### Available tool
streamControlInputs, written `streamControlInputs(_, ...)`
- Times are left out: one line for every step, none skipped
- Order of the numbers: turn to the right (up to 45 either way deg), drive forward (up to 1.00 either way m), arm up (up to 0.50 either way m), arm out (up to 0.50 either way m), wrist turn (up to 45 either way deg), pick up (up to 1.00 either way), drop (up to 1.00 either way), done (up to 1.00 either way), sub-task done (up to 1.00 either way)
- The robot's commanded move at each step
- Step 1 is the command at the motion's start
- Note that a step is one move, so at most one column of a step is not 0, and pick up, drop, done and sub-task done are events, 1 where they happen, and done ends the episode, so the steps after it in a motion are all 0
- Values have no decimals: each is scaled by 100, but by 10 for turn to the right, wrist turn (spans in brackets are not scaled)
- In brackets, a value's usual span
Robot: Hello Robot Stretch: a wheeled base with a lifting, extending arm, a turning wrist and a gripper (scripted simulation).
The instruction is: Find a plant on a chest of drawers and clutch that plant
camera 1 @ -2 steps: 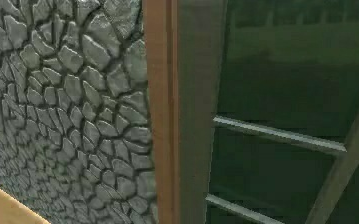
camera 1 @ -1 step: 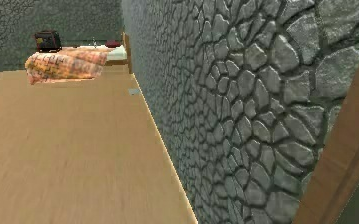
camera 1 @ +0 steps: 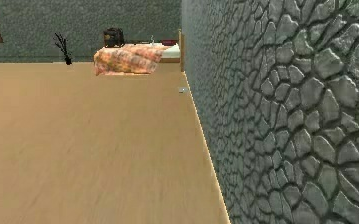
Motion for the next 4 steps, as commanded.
streamControlInputs(-30, 0, 0, 0, 0, 0, 0, 0, 0)
streamControlInputs(0, 60, 0, 0, 0, 0, 0, 0, 0)
streamControlInputs(-450, 0, 0, 0, 0, 0, 0, 0, 0)
streamControlInputs(-30, 0, 0, 0, 0, 0, 0, 0, 0)
